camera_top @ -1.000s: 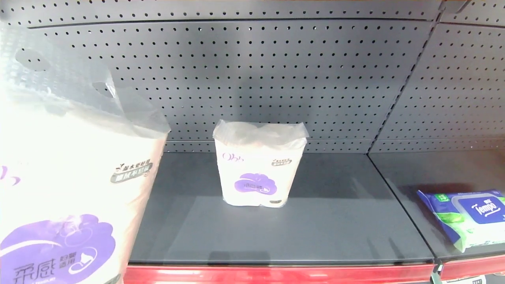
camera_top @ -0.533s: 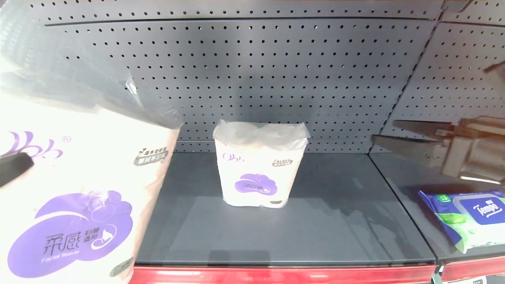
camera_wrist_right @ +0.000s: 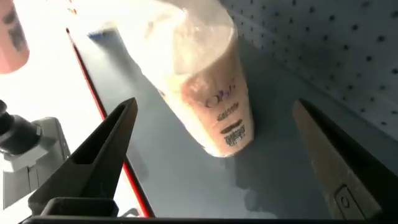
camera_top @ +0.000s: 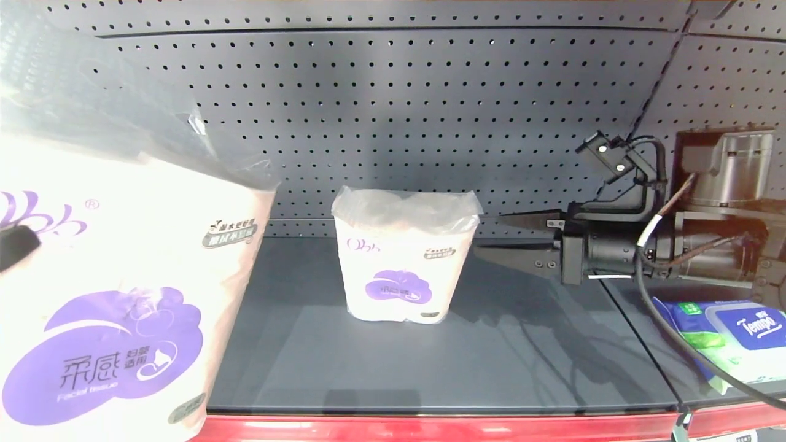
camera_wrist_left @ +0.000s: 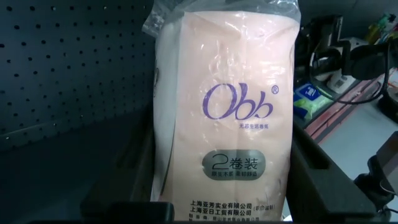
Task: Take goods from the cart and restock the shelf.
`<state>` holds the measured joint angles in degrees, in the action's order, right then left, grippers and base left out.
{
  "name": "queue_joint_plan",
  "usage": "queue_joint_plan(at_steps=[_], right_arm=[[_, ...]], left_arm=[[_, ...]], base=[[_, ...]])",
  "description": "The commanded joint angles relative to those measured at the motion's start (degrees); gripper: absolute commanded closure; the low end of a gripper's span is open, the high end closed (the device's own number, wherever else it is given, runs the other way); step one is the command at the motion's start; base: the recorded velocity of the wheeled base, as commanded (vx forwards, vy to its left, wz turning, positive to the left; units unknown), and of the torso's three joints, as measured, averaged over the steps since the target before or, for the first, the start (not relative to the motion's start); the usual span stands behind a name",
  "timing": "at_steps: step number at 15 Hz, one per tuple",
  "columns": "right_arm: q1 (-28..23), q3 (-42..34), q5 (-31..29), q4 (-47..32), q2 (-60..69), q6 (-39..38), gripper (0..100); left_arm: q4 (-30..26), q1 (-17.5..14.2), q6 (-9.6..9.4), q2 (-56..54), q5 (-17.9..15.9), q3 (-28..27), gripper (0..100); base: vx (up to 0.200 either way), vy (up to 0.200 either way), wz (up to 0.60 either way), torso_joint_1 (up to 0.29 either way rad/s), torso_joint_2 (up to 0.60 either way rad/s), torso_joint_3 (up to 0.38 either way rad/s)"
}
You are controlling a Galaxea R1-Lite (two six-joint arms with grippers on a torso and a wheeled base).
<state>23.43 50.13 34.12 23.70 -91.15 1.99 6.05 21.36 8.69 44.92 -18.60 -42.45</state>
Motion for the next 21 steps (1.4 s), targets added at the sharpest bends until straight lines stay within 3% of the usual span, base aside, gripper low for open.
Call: queue_joint_plan(at_steps=[1, 8, 21], right_arm=[[-1.02, -0.03, 1.56, 0.03, -1.93, 1.79, 0], [-1.63, 6.74, 8.15, 0.12, -9.84, 11.20, 0], [5.13, 14.65, 8.42, 0.12, -16.43, 12.43, 0]], left_arm=[[0.02, 0.00, -0.08, 0.08, -0.03, 0.00, 100], [0.02, 0.00, -0.08, 0.08, -0.12, -0.09, 100], [0.11, 0.00, -0.17, 0.78, -0.12, -0.09, 100]], base=[[0.000, 0.000, 0.00, 0.000, 0.00, 0.000], [0.000, 0.000, 0.00, 0.000, 0.00, 0.000], [0.000, 0.000, 0.00, 0.000, 0.00, 0.000]])
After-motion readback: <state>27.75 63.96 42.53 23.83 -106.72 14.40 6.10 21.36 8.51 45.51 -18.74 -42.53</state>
